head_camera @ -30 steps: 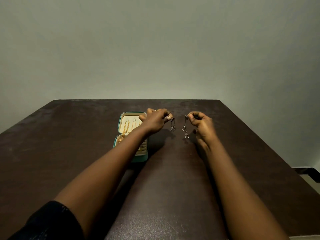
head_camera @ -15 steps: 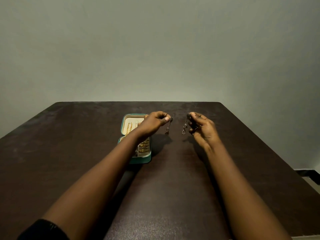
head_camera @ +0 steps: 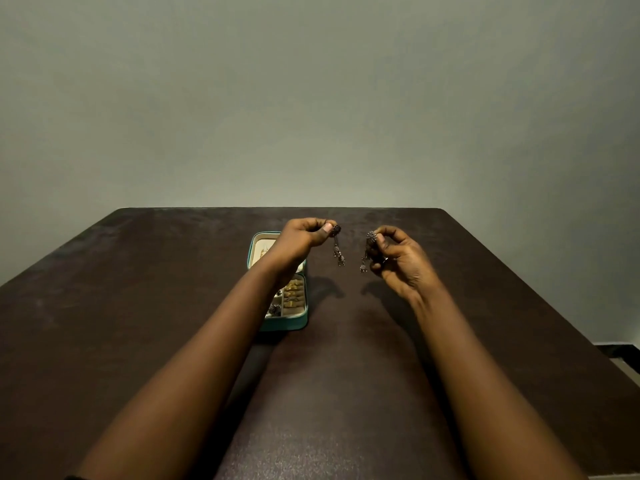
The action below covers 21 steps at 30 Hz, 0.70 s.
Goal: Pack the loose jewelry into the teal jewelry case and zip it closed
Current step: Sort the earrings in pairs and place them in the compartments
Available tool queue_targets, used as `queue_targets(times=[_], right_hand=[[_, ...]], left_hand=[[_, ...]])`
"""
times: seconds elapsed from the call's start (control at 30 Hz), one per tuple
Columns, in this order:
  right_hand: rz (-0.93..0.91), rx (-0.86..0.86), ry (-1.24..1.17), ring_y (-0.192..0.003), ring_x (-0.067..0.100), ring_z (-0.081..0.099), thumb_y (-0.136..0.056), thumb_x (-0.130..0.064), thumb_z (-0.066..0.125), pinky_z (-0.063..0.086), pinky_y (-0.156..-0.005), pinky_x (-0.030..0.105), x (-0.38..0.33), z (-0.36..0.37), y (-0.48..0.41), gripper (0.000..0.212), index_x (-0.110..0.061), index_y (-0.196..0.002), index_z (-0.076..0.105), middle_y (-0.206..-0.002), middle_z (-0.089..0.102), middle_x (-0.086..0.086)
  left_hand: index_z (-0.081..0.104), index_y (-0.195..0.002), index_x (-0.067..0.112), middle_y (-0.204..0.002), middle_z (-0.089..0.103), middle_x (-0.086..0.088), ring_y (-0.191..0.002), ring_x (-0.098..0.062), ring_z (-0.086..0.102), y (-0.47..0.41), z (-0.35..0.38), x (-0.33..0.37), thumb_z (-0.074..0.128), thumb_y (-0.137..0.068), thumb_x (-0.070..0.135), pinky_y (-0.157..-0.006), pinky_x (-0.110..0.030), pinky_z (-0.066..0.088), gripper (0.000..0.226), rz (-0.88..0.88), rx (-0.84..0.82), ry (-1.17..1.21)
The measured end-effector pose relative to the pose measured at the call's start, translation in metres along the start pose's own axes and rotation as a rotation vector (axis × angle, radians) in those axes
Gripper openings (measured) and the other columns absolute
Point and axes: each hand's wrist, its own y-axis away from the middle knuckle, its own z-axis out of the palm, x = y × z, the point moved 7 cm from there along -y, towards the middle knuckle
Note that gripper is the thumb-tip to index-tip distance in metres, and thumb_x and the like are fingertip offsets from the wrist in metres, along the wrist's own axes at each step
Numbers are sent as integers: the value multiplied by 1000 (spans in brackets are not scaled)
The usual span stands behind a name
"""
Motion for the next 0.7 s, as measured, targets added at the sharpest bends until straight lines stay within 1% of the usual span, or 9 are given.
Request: queue_targets(times=[0.07,0.1,0.17,0.23,0.3,0.43,0.53,0.63,0.7], right_hand=[[19,-16,-3,-65,12,49,-91,3,43,27,-55,25,2,6,1,30,-20,-76,55,-74,58,-2],[36,-22,-7,-64,11,48,-91,2,44,28,-56,25,4,9,1,30,-21,-77,57,-69,59,-5],[83,-37,-67,-61,10,49,-91,0,43,38,-55,25,10,18,2,29,-20,-78,59,-60,62,-9],[130,-67,-170,-52,8,57,-92,1,40,49,-50,21,15,29,8,28,-16,-79,58,-54,63,-7],[158,-90,-212,-41,5,58,-93,2,36,47,-45,17,17,40,15,29,-13,-78,55,-48,62,-5],[191,-136,-179,-39,5,55,-94,-3,35,36,-53,24,22,55,24,29,-16,-77,54,-47,60,-7],[215,-132,-182,-51,8,49,-93,-5,35,32,-55,24,24,60,26,30,-18,-76,57,-53,59,-6],[224,-111,-228,-58,8,44,-92,-6,39,31,-57,23,24,62,28,27,-16,-76,58,-68,52,-4],[236,-102,-228,-62,7,41,-87,-7,44,28,-58,22,26,62,28,20,-16,-77,59,-72,49,-5]], left_hand=[[60,-113,-1,-92,62,6,-89,4,52,5,1,0,48,-95,6,-69,1,39,23,-15,-12,62],[60,-114,-2,-92,62,6,-87,7,50,7,2,-2,48,-95,7,-69,-1,38,24,-27,-15,95],[64,-106,2,-86,64,8,-84,5,51,12,0,-5,48,-95,11,-76,-16,34,21,-52,-5,161],[66,-90,16,-74,67,12,-76,-3,51,16,-2,-11,50,-94,14,-77,-28,29,16,-70,0,234],[65,-83,16,-68,67,12,-68,-8,45,17,-5,-19,52,-93,16,-75,-35,27,16,-83,6,303],[65,-82,13,-62,60,6,-62,-11,39,22,-8,-28,49,-92,15,-62,-26,28,19,-139,-16,436],[64,-75,13,-65,62,5,-64,-10,47,27,-7,-27,43,-92,9,-61,-24,30,27,-200,-43,598],[58,-77,18,-70,63,7,-60,-6,54,31,1,-23,44,-83,12,-61,-24,30,16,-236,-118,800],[57,-78,21,-70,64,9,-59,-5,54,31,4,-25,44,-82,17,-61,-23,34,15,-264,-143,874]])
